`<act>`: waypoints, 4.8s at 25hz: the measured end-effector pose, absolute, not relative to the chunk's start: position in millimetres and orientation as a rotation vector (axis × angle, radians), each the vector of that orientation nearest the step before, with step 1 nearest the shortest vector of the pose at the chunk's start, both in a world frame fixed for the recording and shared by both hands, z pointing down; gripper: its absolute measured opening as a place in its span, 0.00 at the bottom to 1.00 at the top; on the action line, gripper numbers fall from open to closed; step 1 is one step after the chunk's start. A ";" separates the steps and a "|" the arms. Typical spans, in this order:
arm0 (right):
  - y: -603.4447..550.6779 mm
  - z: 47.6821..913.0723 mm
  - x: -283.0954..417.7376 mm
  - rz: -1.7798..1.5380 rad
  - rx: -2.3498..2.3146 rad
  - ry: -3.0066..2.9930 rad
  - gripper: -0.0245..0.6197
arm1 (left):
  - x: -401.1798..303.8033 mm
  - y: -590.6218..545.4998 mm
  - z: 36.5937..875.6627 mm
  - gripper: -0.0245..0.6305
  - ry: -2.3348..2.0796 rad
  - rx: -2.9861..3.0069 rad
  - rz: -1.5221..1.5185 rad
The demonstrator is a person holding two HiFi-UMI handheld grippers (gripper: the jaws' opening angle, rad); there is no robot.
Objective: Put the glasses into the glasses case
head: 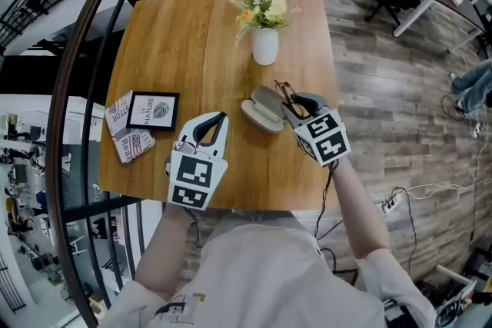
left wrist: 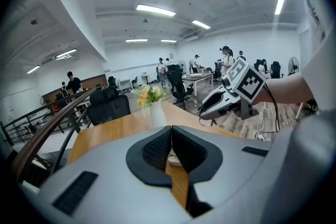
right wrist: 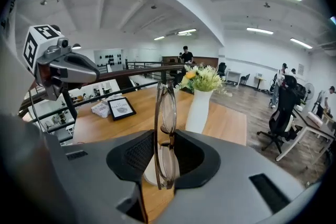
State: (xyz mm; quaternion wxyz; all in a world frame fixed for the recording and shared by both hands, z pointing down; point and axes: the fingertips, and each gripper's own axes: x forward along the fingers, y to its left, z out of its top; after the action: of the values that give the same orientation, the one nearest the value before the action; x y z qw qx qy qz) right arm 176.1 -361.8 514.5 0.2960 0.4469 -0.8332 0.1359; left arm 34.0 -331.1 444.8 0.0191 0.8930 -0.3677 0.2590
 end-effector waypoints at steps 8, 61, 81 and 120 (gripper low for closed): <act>-375.1 610.5 152.8 0.489 1.029 -2.115 0.25 | 27.2 -351.5 513.6 0.07 -1.105 2.614 0.832; -396.2 614.8 91.2 0.960 1.101 -2.374 0.38 | -27.4 -335.7 604.0 0.07 -0.977 2.438 0.901; -350.9 301.1 120.9 0.202 1.549 -2.701 0.16 | -59.3 -364.1 381.4 0.07 -1.370 2.768 0.552; -187.7 256.5 96.4 0.062 1.478 -2.747 0.09 | -57.8 -222.2 294.4 0.07 -1.396 2.939 0.486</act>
State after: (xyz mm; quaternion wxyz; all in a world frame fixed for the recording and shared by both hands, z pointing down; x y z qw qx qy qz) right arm 96.4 -187.7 256.5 0.0107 0.4737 -0.8804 0.0199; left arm -57.8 -222.2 294.4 -0.0738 0.8910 -0.4232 0.1472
